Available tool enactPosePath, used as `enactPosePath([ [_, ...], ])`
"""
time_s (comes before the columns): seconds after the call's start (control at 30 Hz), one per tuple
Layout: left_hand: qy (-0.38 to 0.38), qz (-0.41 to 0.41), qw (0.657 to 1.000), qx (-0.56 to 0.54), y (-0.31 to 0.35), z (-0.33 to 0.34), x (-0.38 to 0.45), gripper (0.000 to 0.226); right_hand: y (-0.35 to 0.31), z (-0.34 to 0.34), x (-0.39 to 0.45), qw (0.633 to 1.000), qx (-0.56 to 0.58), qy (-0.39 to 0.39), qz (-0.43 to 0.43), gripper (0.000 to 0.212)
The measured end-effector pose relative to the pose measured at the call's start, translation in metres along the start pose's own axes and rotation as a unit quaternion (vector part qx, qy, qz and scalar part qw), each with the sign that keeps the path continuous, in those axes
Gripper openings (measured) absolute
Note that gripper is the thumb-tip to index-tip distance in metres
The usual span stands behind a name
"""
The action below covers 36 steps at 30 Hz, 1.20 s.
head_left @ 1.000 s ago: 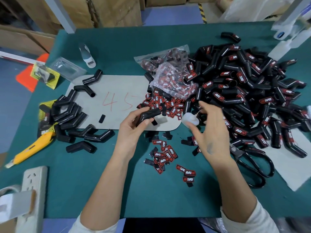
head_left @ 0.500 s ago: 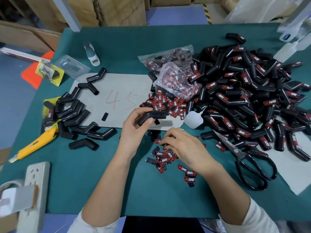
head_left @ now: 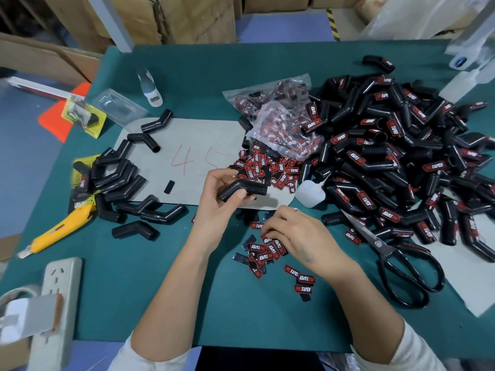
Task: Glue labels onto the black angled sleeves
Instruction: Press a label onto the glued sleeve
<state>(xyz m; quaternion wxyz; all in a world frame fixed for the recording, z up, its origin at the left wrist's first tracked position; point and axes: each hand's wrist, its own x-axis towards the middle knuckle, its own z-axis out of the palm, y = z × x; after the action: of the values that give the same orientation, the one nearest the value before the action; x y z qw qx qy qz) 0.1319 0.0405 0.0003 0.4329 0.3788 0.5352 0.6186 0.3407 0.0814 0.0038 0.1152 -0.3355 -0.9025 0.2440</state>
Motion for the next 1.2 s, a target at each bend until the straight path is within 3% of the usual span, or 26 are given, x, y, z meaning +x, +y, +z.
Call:
enactPosePath([
  [0.1, 0.005, 0.000, 1.000, -0.004, 0.004, 0.002, 0.002, 0.021, -0.001, -0.008, -0.003, 0.993, 0.117, -0.014, 0.032, 0.006],
  [0.2, 0.006, 0.008, 1.000, -0.001, 0.005, 0.001, 0.002, 0.023, -0.013, -0.019, -0.004, 0.959, 0.279, 0.011, 0.057, 0.012],
  [0.4, -0.007, 0.041, 0.999, 0.003, 0.009, -0.004, 0.000, 0.041, -0.048, -0.025, 0.008, 0.829, 0.538, 0.136, 0.073, 0.010],
  [0.5, -0.023, 0.042, 0.999, -0.006, 0.011, -0.007, -0.002, 0.039, -0.050, -0.022, 0.013, 0.798, 0.568, 0.176, 0.095, 0.006],
  [0.8, -0.087, 0.075, 0.993, 0.003, 0.005, -0.006, -0.003, 0.038, -0.041, -0.014, 0.014, 0.791, 0.568, 0.162, 0.157, 0.008],
  [1.0, -0.092, 0.063, 0.994, 0.016, -0.001, -0.004, -0.007, 0.056, -0.045, -0.013, 0.015, 0.732, 0.649, 0.114, 0.173, 0.012],
  [1.2, -0.088, 0.059, 0.994, 0.031, -0.001, -0.002, -0.007, 0.059, -0.049, -0.009, 0.017, 0.687, 0.697, 0.103, 0.177, 0.013],
])
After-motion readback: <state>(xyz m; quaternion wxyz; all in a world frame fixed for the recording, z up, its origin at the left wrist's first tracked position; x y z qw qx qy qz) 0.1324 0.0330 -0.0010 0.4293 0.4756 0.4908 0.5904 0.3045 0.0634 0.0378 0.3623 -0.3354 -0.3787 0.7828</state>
